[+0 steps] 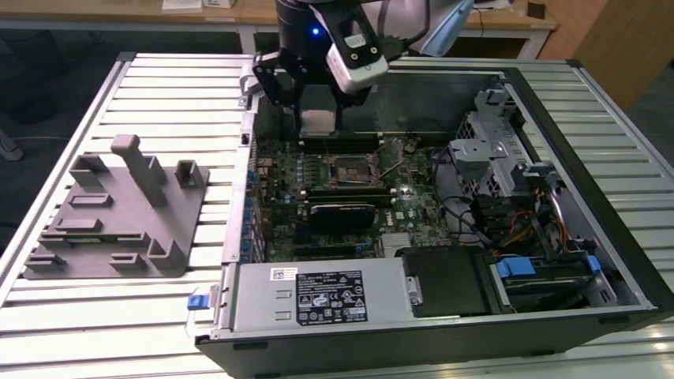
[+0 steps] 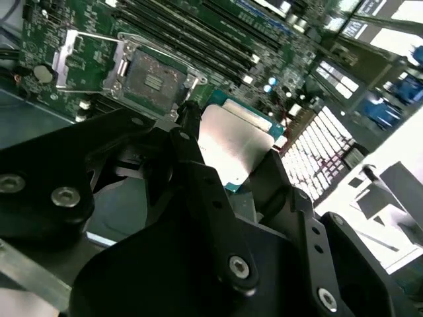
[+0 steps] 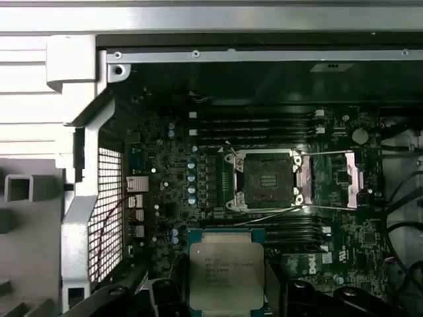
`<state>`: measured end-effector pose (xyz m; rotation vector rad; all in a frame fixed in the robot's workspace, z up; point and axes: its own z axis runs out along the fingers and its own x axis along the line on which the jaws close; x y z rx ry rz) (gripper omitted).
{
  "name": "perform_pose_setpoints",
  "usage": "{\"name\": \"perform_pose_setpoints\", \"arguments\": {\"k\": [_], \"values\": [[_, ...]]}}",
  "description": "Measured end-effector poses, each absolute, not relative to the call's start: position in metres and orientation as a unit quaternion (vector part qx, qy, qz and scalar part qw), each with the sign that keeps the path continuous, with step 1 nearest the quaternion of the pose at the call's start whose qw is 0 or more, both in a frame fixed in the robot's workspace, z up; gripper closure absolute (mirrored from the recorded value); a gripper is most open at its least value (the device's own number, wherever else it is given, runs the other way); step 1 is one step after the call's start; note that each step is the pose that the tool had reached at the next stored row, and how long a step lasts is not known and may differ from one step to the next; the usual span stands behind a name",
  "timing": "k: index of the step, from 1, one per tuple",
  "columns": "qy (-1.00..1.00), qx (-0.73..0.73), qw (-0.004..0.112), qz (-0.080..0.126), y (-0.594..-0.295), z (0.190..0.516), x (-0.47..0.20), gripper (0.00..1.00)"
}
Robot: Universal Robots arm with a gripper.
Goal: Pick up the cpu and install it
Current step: 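Pick up the cpu and move it towards the insertion slot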
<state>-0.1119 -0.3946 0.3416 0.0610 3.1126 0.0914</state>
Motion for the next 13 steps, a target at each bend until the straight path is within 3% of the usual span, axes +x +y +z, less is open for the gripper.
{"name": "perform_pose_setpoints", "arguments": {"k": [13], "values": [[0.999,0.020,0.013,0.029,-0.392,0.322,-0.083,0.46]]}}
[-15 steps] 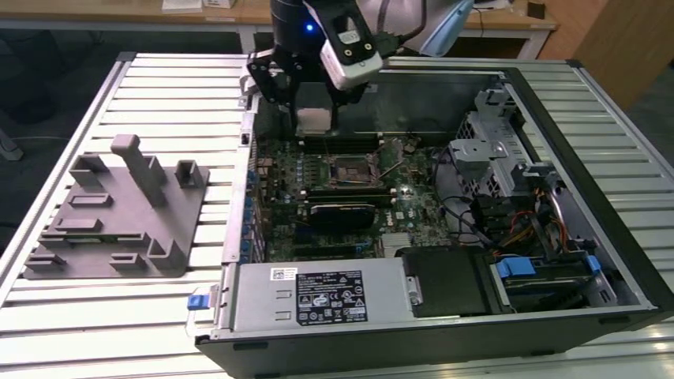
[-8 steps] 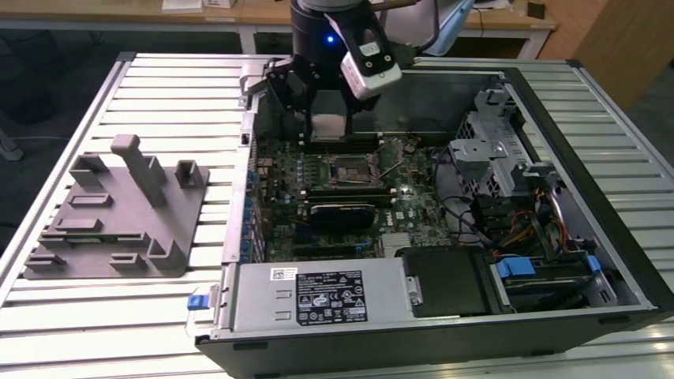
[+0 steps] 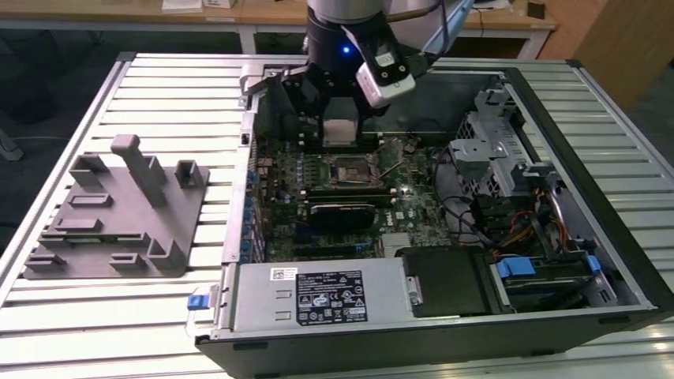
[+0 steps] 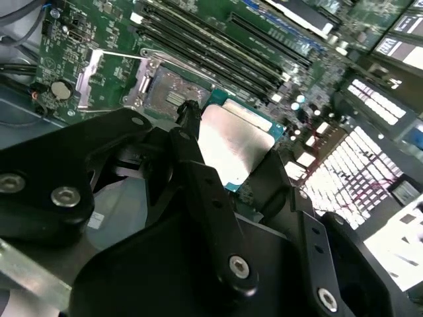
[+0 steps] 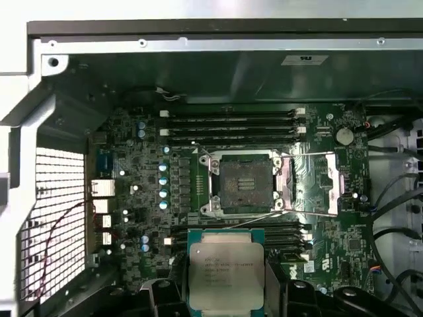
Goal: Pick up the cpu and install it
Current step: 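Pick up the cpu and move it towards the insertion slot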
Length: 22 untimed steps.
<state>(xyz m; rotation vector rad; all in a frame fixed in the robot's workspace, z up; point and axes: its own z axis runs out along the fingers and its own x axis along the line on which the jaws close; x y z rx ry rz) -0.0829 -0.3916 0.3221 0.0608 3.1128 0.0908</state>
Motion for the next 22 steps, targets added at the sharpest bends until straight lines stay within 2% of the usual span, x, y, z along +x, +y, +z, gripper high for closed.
{"name": "perform_pose_setpoints", "arguments": {"k": [22], "values": [[0.999,0.019,0.014,0.029,-0.381,0.284,-0.058,0.46]]}}
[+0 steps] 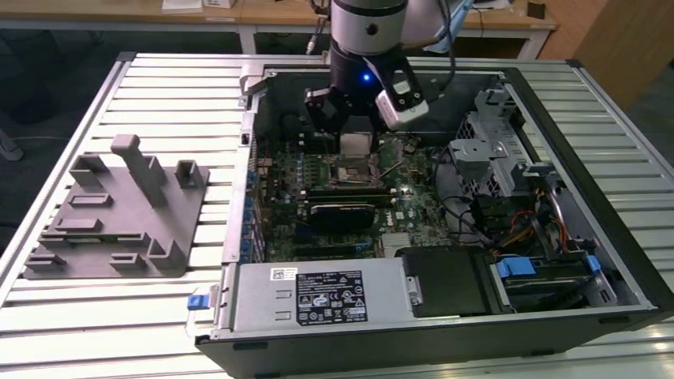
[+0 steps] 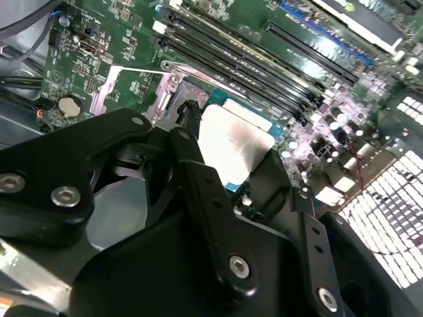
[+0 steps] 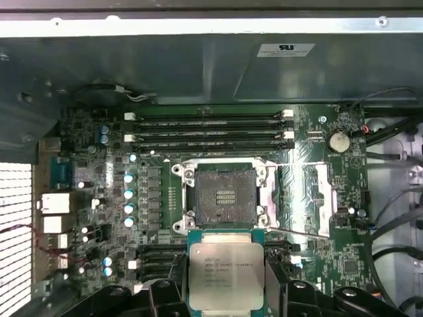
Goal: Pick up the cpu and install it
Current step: 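Pick up the cpu and move it towards the insertion slot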
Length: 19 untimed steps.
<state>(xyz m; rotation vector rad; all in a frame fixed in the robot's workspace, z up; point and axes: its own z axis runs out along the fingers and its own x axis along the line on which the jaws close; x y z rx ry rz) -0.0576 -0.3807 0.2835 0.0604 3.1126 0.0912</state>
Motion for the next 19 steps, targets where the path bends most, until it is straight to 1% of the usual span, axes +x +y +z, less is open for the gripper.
{"name": "perform_pose_setpoints", "arguments": {"k": [19], "values": [[0.999,0.019,0.014,0.027,-0.363,0.253,-0.056,0.46]]}}
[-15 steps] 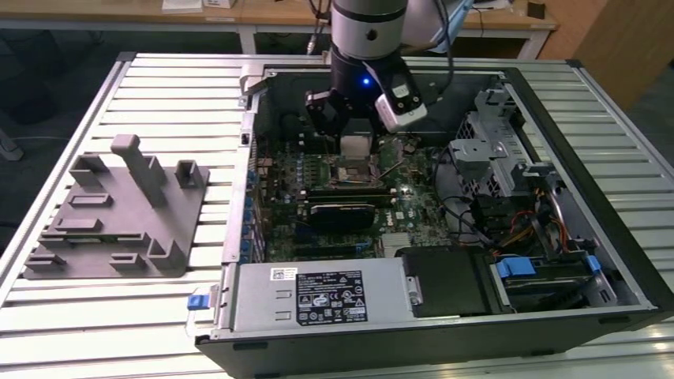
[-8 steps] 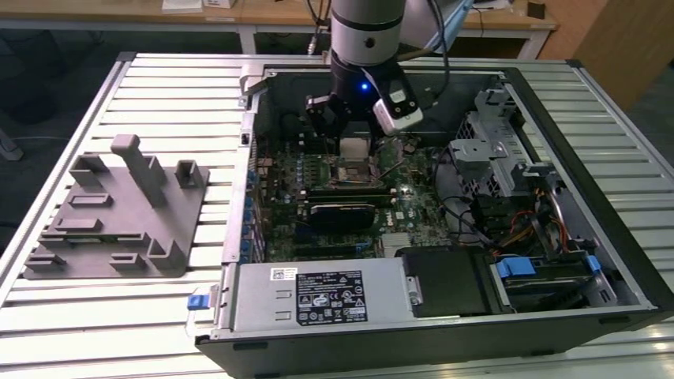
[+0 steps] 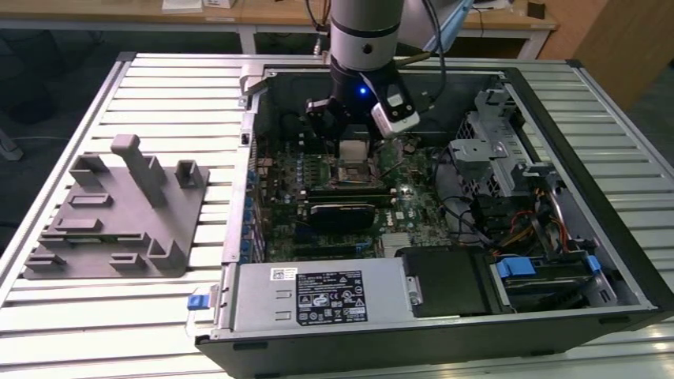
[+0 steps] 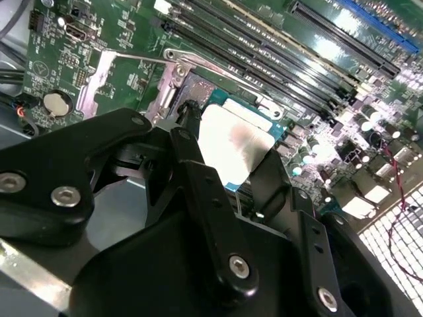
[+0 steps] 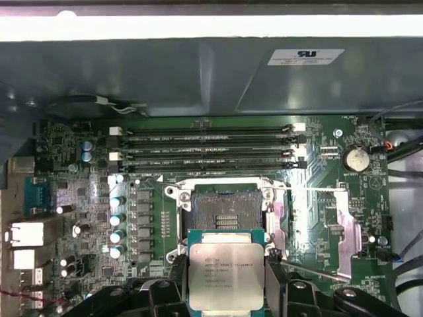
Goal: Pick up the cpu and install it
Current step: 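Pick up the cpu and move it towards the insertion slot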
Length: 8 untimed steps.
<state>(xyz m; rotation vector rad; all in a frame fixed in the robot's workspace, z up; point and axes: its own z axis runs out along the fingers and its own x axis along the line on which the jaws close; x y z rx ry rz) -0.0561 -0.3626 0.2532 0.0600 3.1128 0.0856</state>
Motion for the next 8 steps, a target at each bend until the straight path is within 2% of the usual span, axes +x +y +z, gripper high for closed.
{"name": "perform_pose_setpoints", "arguments": {"k": [8], "values": [[0.999,0.019,0.014,0.025,-0.3626,0.2485,-0.0534,0.46]]}}
